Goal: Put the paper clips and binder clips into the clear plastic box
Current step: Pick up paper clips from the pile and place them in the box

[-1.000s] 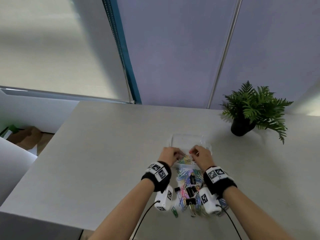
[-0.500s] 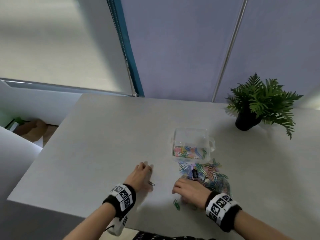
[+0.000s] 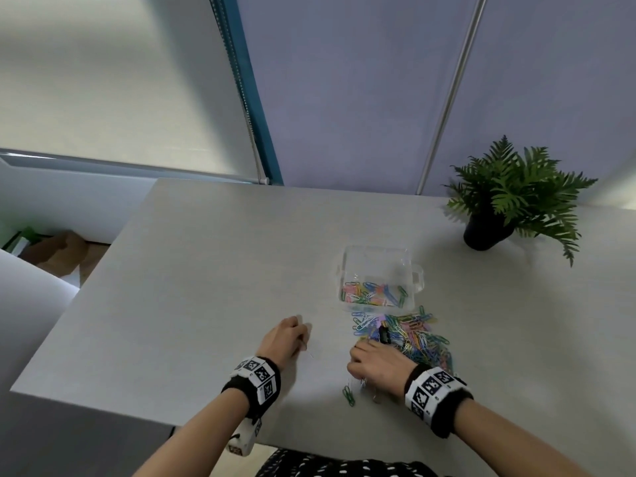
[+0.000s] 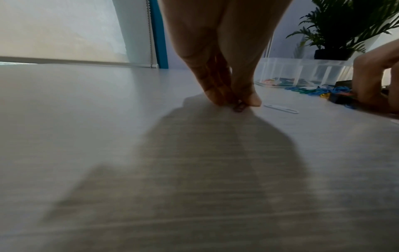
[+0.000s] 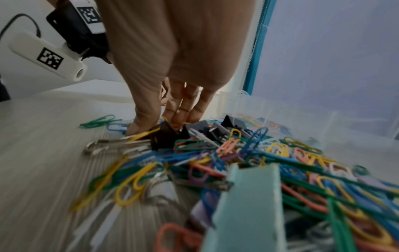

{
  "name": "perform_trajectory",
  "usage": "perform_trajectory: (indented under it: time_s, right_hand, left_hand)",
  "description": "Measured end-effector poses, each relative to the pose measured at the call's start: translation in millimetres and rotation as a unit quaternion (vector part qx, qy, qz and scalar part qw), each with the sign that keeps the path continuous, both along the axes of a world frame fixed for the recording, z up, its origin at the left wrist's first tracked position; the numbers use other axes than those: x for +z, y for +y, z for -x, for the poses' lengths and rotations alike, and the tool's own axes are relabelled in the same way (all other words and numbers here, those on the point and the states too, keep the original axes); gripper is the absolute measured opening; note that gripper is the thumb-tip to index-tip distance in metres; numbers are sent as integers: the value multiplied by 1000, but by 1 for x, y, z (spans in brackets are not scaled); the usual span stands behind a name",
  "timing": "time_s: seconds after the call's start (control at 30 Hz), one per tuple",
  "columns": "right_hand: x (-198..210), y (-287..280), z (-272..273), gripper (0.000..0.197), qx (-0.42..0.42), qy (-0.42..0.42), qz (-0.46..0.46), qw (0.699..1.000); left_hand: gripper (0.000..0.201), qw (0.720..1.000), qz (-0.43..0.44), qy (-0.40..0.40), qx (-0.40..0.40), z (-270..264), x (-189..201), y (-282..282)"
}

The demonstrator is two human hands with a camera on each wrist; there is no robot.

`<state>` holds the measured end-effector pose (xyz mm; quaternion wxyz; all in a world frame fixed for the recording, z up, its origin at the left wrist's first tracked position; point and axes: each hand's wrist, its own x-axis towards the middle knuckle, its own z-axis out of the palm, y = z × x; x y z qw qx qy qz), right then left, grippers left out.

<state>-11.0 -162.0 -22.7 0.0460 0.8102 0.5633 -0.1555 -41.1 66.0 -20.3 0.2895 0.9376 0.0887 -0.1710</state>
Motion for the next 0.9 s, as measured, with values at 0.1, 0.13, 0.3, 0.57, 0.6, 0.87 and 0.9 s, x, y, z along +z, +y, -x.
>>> perform_trajectory:
  time_s: [0.1, 0.13, 0.3, 0.57, 0.6, 0.87, 0.9]
  right_hand:
    - [0, 3, -3, 28, -41, 28, -20, 999]
    - [0, 3, -4, 22, -53, 48, -24, 997]
    - [1, 1, -13, 9, -135, 121, -55, 982]
    - [20, -3, -26, 16, -400, 368, -270, 795]
    - [23, -2, -28, 17, -414, 374, -282, 781]
    - [34, -12, -44, 6, -444, 373, -347, 737]
    - [35, -14, -47, 6, -448, 373, -347, 735]
  left_hand:
    - [6, 999, 23, -30, 21, 3, -3, 1]
    - [6, 998, 49, -22, 31, 4, -1, 2]
    - [21, 997, 67, -2, -26, 16, -2, 16]
    - [29, 998, 13, -46, 45, 25, -12, 12]
    - [31, 998, 11, -53, 38, 23, -13, 6]
    - [40, 999, -25, -43, 15, -3, -11, 2]
    - [31, 999, -29, -41, 2, -5, -9, 1]
